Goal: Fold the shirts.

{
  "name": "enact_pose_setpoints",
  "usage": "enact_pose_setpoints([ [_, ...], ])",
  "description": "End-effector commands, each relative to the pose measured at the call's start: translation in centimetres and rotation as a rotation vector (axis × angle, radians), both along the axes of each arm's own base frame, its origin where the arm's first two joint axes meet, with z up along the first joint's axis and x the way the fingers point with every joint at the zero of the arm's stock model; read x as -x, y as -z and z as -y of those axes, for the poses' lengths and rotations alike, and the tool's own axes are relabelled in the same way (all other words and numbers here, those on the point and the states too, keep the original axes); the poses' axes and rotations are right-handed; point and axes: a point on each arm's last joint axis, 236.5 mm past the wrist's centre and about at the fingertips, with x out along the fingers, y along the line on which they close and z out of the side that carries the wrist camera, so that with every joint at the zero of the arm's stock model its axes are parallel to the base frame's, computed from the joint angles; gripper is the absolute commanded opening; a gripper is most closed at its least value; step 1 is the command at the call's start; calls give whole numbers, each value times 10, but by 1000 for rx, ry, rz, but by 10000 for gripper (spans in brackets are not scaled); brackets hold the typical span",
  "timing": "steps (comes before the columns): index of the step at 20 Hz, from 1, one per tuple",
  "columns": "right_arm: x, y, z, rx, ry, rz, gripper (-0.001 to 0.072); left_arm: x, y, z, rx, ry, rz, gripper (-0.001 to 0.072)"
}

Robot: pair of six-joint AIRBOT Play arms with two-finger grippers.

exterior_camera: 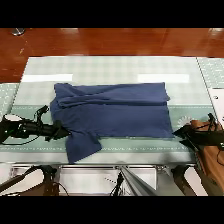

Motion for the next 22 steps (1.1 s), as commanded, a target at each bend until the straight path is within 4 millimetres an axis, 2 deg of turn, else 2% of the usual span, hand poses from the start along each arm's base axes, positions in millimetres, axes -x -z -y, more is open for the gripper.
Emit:
enact_pose_setpoints([
  [1, -22, -2, -20, -116, 1, 71, 622, -3, -2, 1, 9, -2, 15, 25],
  [6, -32, 8, -24, -175, 32, 66, 621, -5, 0, 0, 1, -7, 20, 25],
  [9, -44, 12, -43, -196, -10, 85, 602, -9, 2, -2, -13, -22, 30, 25],
  [10, -46, 13, -49, -182, -56, 90, 425, -10, 1, -2, -8, -26, 32, 25],
  [11, -51, 10, -53, -168, -110, 116, 20, -12, -3, 0, 7, -33, 36, 25],
  [14, -76, -17, -48, -151, -169, 184, 23, -38, -24, -5, 14, -30, 106, 26],
  [18, -127, -60, -26, -92, -168, 301, 23, -106, -66, -28, -33, -85, 279, 24],
  [20, -150, -71, -29, -74, -212, 336, 23, -137, -79, -32, -57, -86, 327, 24],
  [22, -182, -79, -33, -42, -238, 380, 23, -168, -87, -30, -59, -91, 336, 24],
])
